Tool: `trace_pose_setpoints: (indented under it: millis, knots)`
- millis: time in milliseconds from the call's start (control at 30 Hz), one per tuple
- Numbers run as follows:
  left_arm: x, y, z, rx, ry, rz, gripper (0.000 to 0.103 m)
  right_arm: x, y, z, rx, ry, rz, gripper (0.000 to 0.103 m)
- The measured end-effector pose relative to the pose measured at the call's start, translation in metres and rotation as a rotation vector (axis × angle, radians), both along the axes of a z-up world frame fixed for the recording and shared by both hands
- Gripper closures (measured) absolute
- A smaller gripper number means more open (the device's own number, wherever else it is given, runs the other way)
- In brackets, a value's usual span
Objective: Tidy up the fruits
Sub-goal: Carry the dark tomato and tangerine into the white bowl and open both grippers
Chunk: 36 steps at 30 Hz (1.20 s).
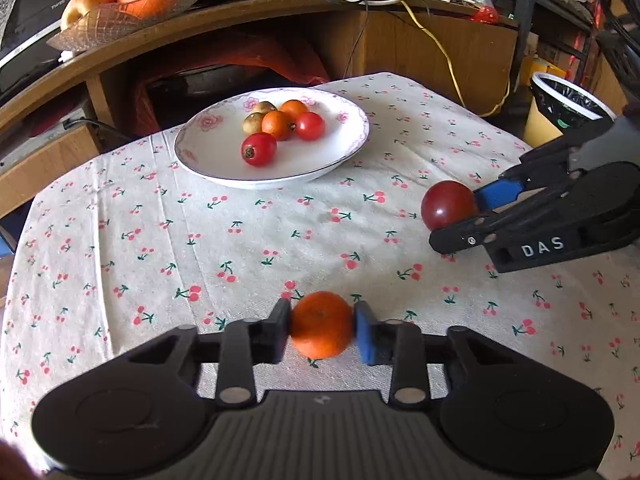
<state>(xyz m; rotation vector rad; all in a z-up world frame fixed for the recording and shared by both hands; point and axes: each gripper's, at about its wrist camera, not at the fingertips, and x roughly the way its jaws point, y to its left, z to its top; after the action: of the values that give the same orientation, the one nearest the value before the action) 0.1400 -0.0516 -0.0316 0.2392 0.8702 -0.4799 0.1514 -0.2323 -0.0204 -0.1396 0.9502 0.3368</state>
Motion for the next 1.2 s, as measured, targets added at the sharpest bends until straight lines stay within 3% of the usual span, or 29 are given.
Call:
trace_pose_setpoints:
  millis: [200, 600, 833, 1200]
  knots:
    - [0.006, 0.000, 0.004, -0.014, 0.009, 0.011, 0.062, 0.002, 0.002, 0.006, 0.022, -0.002, -0.013, 0.070]
    - [0.060, -0.007, 0.040, -0.034, -0.116, 0.090, 0.062, 0.042, 0.018, 0.037, 0.073, -0.115, -0.030, 0.070]
    - [0.091, -0.008, 0.030, -0.017, -0.113, 0.137, 0.062, 0.066, 0.021, 0.028, 0.074, -0.116, -0.049, 0.070]
    - [0.105, -0.005, 0.020, -0.022, -0.110, 0.172, 0.061, 0.085, 0.023, 0.019, 0.105, -0.119, -0.071, 0.067]
